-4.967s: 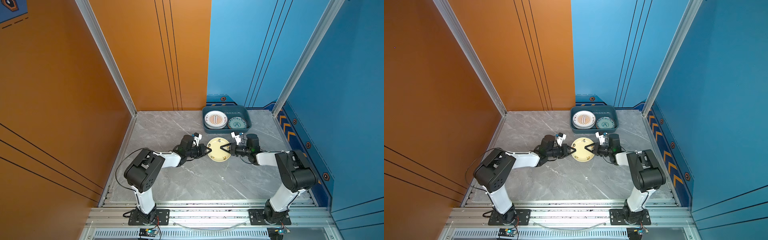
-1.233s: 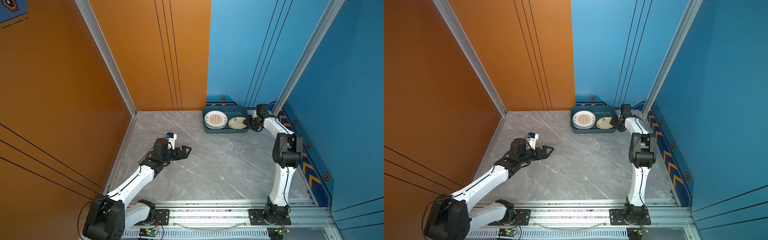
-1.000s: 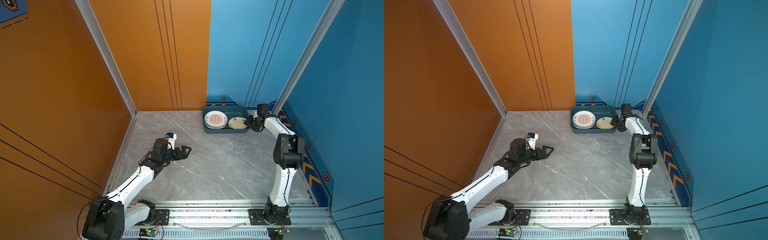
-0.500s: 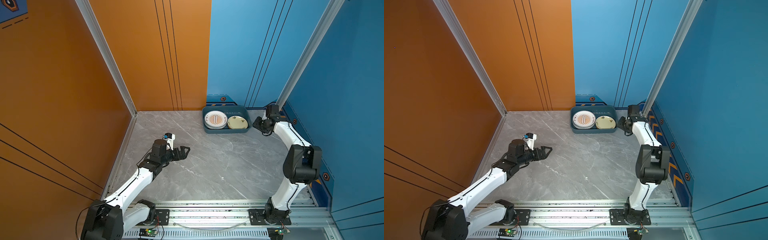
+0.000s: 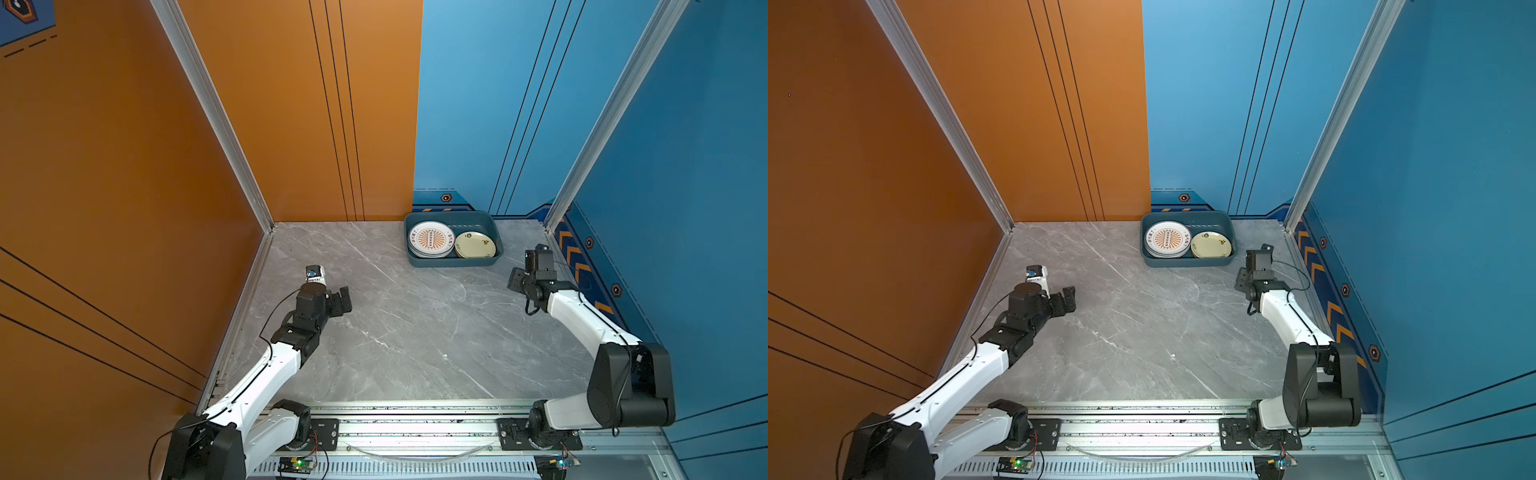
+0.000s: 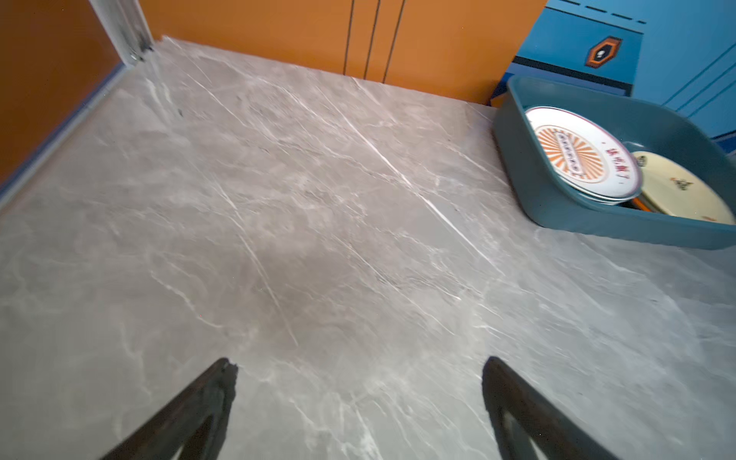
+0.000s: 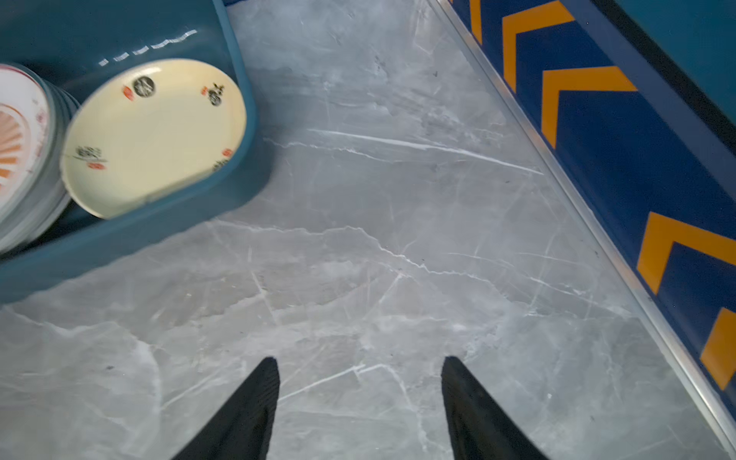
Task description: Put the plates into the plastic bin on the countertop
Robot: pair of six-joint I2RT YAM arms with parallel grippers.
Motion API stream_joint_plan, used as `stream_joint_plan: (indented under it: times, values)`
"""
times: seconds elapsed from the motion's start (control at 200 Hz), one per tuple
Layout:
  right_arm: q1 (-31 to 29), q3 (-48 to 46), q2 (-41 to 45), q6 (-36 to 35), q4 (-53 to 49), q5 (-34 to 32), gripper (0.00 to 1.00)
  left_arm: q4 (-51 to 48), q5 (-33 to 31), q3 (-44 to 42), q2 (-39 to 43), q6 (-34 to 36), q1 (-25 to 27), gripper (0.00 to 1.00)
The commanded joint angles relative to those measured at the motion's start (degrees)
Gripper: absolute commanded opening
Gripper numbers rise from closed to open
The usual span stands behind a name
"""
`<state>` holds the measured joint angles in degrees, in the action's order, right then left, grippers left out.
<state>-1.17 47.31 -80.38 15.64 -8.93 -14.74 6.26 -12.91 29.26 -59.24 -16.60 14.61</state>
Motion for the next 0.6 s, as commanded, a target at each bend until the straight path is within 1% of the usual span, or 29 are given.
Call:
stream_joint_plan:
  times: [0.0, 0.03, 0.065, 0.09, 0.125, 0.195, 0.21, 0.265, 0.33, 0.34, 0.371, 0.391, 0.406, 0.411, 0.416, 0.426, 0.511, 0.546, 0.596]
  values:
    - [-1.1, -13.2, 4.6, -6.2, 25.7, -8.3, 0.69, 14.6, -9.3, -6.0, -0.4, 9.1, -0.4, 0.98]
    - [-0.8, -17.2, 5.6, -6.8, 32.9, -7.3, 0.69, 16.9, -10.5, -6.9, -0.7, 9.3, -0.9, 0.98]
    - [-0.4, -20.9, 5.9, -7.4, 39.7, -5.3, 0.7, 14.6, -10.1, -6.0, -0.4, 9.1, -1.8, 0.98]
    - [0.2, -22.6, 5.6, -7.3, 43.2, -4.1, 0.7, 15.3, -9.3, -6.2, -0.8, 9.7, -2.3, 0.98]
    - [0.8, -24.1, 4.6, -7.0, 45.9, -2.7, 0.7, 17.3, -8.4, -6.6, -1.4, 10.6, -3.2, 0.98]
    - [1.2, -25.2, 1.0, -6.3, 49.8, -2.7, 0.71, 19.1, -5.4, -7.0, -2.5, 11.4, -5.6, 0.98]
    - [1.2, -25.4, 0.2, -6.3, 51.4, -2.9, 0.74, 19.7, -4.8, -7.4, -2.8, 11.5, -6.1, 0.98]
    - [0.5, -26.7, -1.8, -6.9, 55.9, -4.0, 0.75, 24.8, -3.6, -9.8, -4.2, 11.9, -7.8, 0.98]
    - [-0.2, -26.1, -2.1, -7.6, 54.9, -4.1, 0.75, 33.5, -3.1, -13.5, -7.6, 13.2, -9.5, 0.98]
    - [-0.2, -26.0, -2.3, -7.8, 54.8, -4.1, 0.78, 34.9, -3.1, -14.0, -8.4, 13.5, -9.8, 0.98]
    - [-0.5, -25.7, -2.9, -8.1, 54.9, -4.1, 0.79, 39.1, -3.0, -15.2, -11.2, 14.2, -10.6, 0.98]
    - [-0.6, -25.4, -3.1, -8.3, 54.7, -4.1, 0.87, 42.4, -3.2, -15.7, -12.9, 14.3, -11.1, 0.98]
    - [-0.7, -25.1, -3.3, -8.5, 54.2, -3.9, 0.89, 44.6, -3.7, -15.7, -14.2, 14.1, -11.4, 0.98]
    - [-0.8, -25.1, -3.3, -8.5, 54.1, -3.8, 0.94, 45.1, -3.8, -15.7, -14.4, 14.0, -11.4, 0.98]
    - [-0.8, -25.0, -3.4, -8.7, 54.0, -3.7, 0.97, 45.4, -3.9, -15.8, -14.6, 13.9, -11.5, 0.98]
    - [-0.9, -24.7, -3.6, -8.8, 53.8, -3.6, 1.0, 45.8, -3.9, -15.6, -14.9, 13.8, -11.5, 0.98]
    - [-1.0, -23.5, -4.6, -9.5, 52.6, -2.2, 1.0, 45.7, -0.7, -14.1, -17.3, 14.9, -12.2, 0.98]
    - [-0.9, -23.6, -4.5, -9.4, 52.6, -1.9, 1.0, 47.1, -1.2, -13.3, -20.3, 14.9, -12.4, 0.98]
    - [-0.8, -23.6, -4.5, -9.3, 52.8, -1.8, 1.0, 51.8, -1.9, -12.7, -26.1, 14.3, -12.8, 0.98]
